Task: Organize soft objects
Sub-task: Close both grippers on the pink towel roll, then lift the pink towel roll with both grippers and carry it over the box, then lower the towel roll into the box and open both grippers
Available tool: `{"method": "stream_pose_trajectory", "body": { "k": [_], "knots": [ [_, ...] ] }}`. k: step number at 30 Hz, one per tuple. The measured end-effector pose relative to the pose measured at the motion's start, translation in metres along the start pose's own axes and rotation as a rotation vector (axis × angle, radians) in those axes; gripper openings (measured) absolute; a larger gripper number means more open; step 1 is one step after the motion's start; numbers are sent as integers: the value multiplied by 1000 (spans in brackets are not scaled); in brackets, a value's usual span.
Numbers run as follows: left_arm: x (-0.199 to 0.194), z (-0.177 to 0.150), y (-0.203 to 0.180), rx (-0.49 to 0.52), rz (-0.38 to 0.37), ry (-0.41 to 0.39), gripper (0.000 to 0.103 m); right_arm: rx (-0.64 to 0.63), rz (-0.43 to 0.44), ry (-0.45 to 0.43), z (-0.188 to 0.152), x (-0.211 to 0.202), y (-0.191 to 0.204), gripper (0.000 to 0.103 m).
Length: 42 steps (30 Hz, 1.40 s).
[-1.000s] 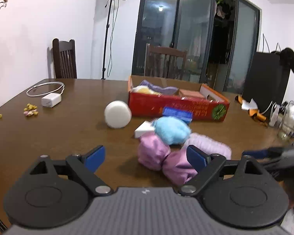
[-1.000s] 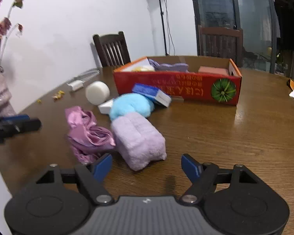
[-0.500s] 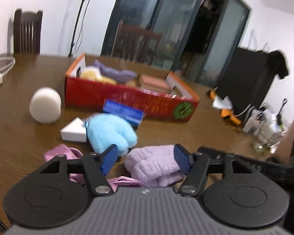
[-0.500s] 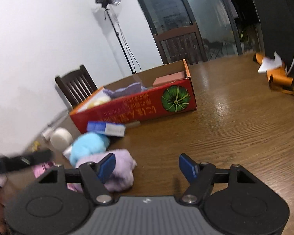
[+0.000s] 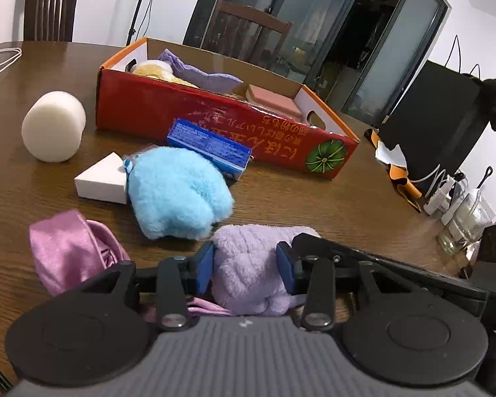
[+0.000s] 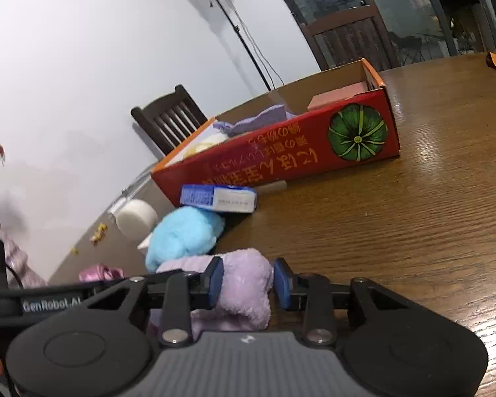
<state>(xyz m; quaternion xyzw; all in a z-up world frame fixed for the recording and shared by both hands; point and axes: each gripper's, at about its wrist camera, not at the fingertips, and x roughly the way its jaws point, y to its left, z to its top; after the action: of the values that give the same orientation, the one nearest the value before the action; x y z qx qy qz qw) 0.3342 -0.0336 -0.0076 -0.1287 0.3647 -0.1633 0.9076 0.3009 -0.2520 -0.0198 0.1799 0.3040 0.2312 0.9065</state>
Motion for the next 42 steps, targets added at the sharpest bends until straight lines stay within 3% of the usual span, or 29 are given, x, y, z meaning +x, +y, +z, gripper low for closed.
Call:
{"method": "stream_pose_trajectory", "body": {
  "k": [7,14,22,27,32,36,42],
  "knots": [
    [2,9,-6,1,17,25,36,27,18,-5,0,0,-6,26],
    [-16,9,-23,43,1,-19,30,24,40,-48,-2,-11,-5,22],
    [-46,8,-37,98,-75,-88,29,30,11,-87,-1,-48,11,21],
    [-54,60,-34,130,-139,-152,29,-36,39,-127,41,-50,21,21],
    [-16,151,-23,153,-153,-163,29,-100,39,-161,130,-8,24,21],
    [56,218,-1,111,-75,-55,29,-68,-16,-76,192,63,8,21],
    [141,249,29,138,82,52,30,-87,-134,86,232,171,-3,21]
  ]
}}
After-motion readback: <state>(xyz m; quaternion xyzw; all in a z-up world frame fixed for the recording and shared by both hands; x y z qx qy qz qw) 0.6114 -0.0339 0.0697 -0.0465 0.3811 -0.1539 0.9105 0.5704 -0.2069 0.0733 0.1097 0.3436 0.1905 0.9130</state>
